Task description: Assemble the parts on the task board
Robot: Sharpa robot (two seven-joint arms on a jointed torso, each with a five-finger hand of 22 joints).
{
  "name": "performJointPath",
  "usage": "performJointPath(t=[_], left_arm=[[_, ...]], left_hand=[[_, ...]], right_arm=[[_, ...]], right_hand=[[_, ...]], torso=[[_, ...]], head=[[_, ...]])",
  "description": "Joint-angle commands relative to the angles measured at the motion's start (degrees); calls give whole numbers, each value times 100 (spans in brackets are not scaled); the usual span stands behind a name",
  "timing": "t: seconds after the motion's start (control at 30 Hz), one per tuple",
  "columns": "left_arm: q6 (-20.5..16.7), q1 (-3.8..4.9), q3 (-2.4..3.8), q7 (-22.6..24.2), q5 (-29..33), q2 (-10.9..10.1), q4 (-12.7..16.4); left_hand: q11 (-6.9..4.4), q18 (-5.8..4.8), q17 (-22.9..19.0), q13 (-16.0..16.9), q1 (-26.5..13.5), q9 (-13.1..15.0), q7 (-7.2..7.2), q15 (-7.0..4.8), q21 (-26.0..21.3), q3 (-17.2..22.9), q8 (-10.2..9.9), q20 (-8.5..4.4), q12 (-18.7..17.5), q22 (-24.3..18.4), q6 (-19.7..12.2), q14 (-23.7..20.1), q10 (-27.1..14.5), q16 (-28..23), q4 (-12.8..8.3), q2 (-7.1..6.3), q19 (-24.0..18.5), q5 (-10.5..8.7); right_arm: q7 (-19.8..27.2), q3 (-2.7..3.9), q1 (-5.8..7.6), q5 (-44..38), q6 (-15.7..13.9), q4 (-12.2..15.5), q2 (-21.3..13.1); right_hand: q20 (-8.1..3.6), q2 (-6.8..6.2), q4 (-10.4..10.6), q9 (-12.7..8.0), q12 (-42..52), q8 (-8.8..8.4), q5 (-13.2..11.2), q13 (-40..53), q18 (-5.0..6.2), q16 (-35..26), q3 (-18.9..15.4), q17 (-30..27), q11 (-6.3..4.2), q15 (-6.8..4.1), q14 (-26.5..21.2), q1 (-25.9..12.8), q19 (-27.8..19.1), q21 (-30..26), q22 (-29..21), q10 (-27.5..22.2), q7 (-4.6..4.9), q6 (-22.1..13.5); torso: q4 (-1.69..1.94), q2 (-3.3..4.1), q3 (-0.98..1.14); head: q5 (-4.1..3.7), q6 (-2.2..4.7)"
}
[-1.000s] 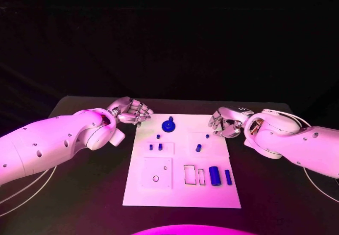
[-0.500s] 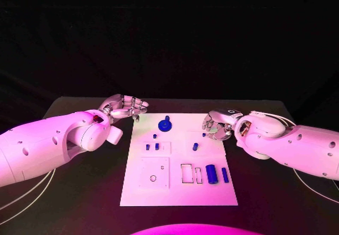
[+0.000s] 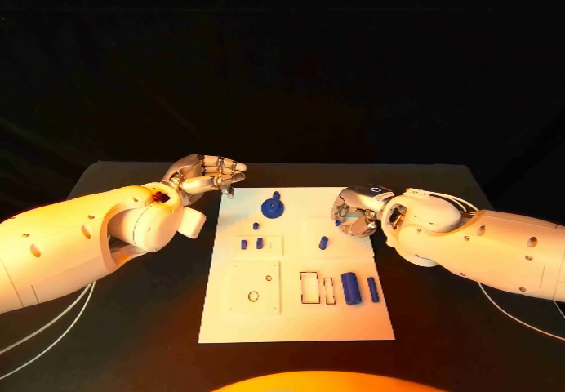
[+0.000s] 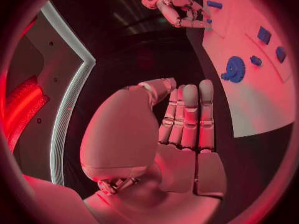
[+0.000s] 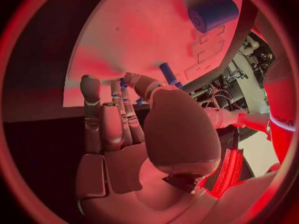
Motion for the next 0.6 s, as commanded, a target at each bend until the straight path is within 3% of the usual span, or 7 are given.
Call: performJointPath(t=[0.03,0.37,0.4,0.6], left_arm=[[71,3,6,169,136,8,22],[100,4,5,87,58,20,17],[98,4,5,75,47,21,17],[77,4,5,9,-52,29,1]], left_hand=[[-8,80,-8,-7,-62,-6,19,-11,-26,-26,6,-6,17,-8,-20,-43,-51,-24,0,16,-45,-15],[5,81,-24,-16,-99,-11,30,2,-60,-55,-2,10,21,-29,-55,-60,-94,-38,12,5,-61,-18],[7,81,-26,-17,-101,-12,31,4,-65,-58,-4,12,21,-32,-62,-63,-102,-40,11,4,-63,-17],[8,82,-27,-18,-103,-12,32,4,-67,-59,-5,13,21,-34,-66,-63,-106,-41,12,4,-64,-16]], right_arm=[[-41,-1,-16,-149,45,-30,28],[-96,-2,-61,-158,161,-87,112],[-116,-2,-69,-165,193,-91,118],[-222,-3,-120,-231,324,-116,164]], right_hand=[[0,-9,-4,10,-2,12,22,-6,-96,31,27,9,5,47,214,31,37,28,21,27,1,38],[-9,73,39,71,30,85,19,4,-174,309,170,291,-31,24,247,30,280,479,515,132,-39,128],[-23,133,21,107,72,150,20,17,-193,361,230,336,-66,-9,253,76,343,599,646,233,-75,225],[-72,179,1,214,145,301,9,43,-216,429,272,333,-161,-82,237,63,396,762,836,473,-163,402]], torso=[[3,0,4],[1,1,3],[1,1,3],[2,-4,11]], head=[[-8,-10],[4,-23],[4,-24],[16,-37]])
